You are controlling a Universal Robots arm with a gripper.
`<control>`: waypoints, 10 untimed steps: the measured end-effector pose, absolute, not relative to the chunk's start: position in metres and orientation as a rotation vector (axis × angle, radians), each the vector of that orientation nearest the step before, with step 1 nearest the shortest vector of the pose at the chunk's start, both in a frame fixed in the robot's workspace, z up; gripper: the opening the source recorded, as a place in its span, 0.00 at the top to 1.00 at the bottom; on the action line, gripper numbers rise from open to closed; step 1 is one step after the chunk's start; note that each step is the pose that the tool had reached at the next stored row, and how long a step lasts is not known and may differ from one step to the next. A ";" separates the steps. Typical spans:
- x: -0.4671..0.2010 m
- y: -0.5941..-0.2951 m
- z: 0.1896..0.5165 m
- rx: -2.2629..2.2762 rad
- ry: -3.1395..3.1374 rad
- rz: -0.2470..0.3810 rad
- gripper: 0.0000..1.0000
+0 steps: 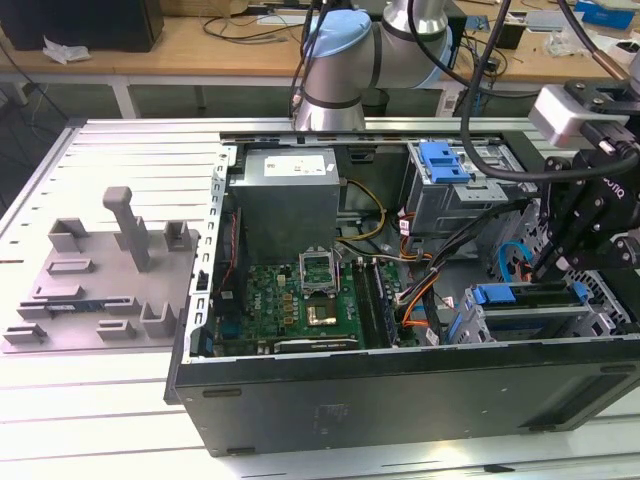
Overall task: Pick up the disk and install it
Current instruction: 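Insert the second disk wire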
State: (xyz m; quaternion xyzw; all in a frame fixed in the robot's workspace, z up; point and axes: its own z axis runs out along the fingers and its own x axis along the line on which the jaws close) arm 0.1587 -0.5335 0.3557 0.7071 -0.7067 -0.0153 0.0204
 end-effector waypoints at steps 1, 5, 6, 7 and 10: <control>0.158 -0.534 0.355 2.193 -2.192 -0.048 0.84; 0.157 -0.533 0.355 2.193 -2.192 -0.047 0.84; 0.157 -0.533 0.354 2.193 -2.192 -0.047 0.84; 0.157 -0.533 0.354 2.193 -2.192 -0.047 0.84; 0.157 -0.532 0.353 2.193 -2.192 -0.047 0.84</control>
